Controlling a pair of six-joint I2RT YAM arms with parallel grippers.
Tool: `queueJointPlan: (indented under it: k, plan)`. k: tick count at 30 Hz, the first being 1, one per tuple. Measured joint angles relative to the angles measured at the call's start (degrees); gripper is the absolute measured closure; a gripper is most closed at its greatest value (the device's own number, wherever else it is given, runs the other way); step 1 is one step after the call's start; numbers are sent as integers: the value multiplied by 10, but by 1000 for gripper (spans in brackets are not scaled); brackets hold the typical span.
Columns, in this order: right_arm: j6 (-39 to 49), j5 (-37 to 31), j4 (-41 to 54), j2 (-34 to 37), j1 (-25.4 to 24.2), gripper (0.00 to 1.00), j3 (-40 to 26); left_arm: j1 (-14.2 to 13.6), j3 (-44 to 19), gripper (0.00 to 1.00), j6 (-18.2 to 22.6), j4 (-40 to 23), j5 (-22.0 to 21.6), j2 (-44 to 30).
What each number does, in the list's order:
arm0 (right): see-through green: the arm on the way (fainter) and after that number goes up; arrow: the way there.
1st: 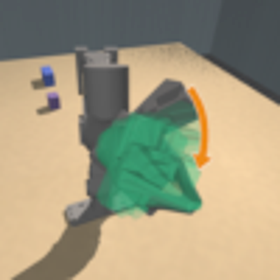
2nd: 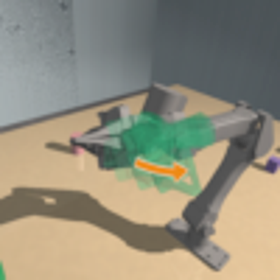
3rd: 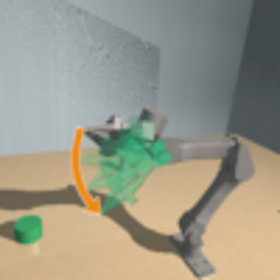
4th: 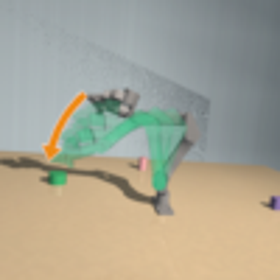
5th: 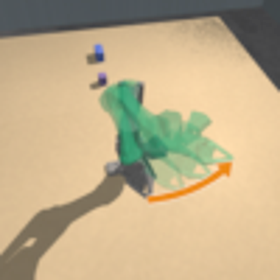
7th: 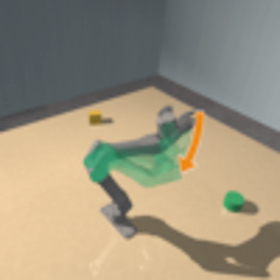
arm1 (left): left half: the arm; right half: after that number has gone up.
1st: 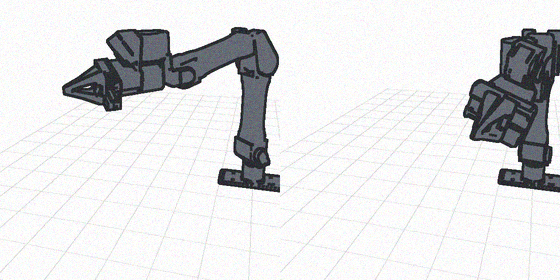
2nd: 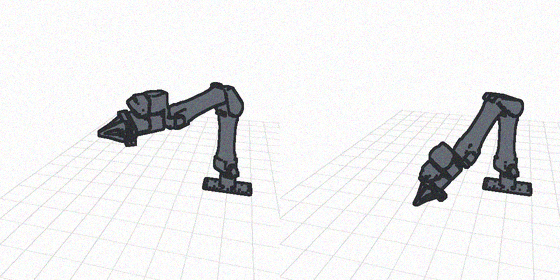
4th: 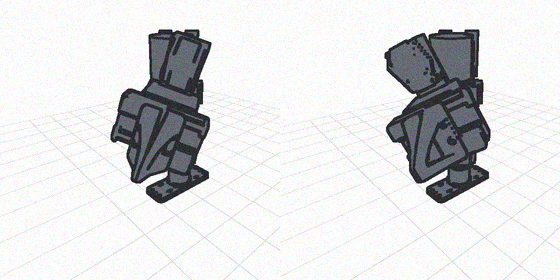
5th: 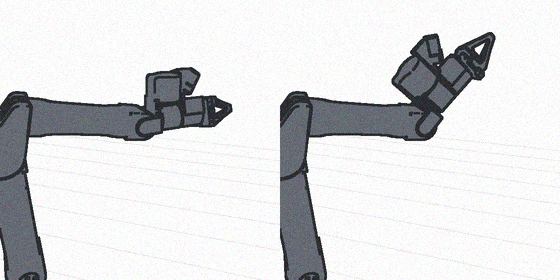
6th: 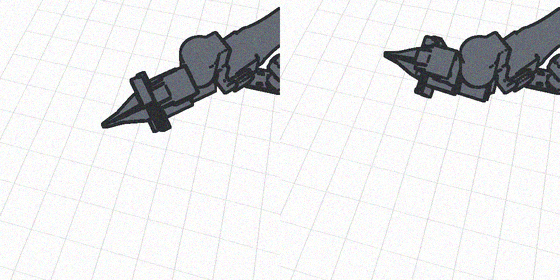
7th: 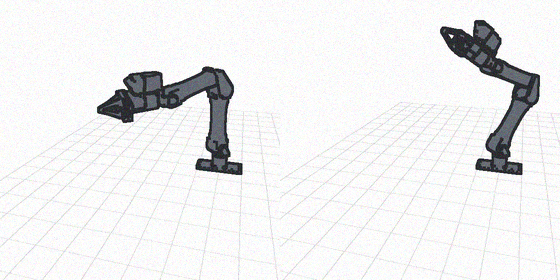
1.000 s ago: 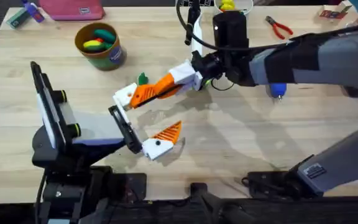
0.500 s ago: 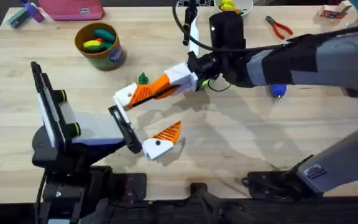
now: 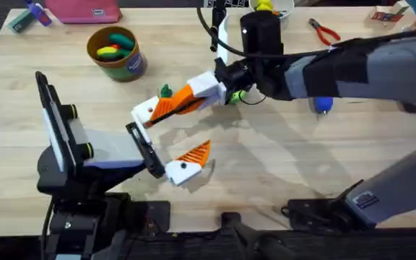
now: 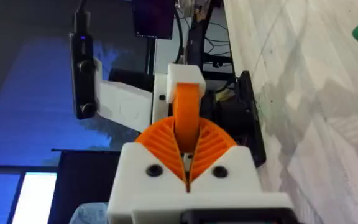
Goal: Pick up the gripper from the table and insert it into the empty holder that is missing its gripper. Then pick up a screw, insert it into the mounting hole, and use the screwdriver to tighten it. Finally, clean up the table by picking up the vegetable and placing it into the bucket.
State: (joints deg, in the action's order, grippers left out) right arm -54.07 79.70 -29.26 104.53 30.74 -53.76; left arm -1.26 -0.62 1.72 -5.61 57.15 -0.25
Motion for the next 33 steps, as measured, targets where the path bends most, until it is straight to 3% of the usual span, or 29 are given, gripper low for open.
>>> queueJointPlan:
  k: [12, 33]
  plan:
    - [-8, 27, 0, 36, 3, 993, -35, 1, 0, 15, 0, 0, -7, 0]
    - [-8, 29, 0, 37, 3, 993, -36, 1, 0, 15, 0, 0, -8, 0]
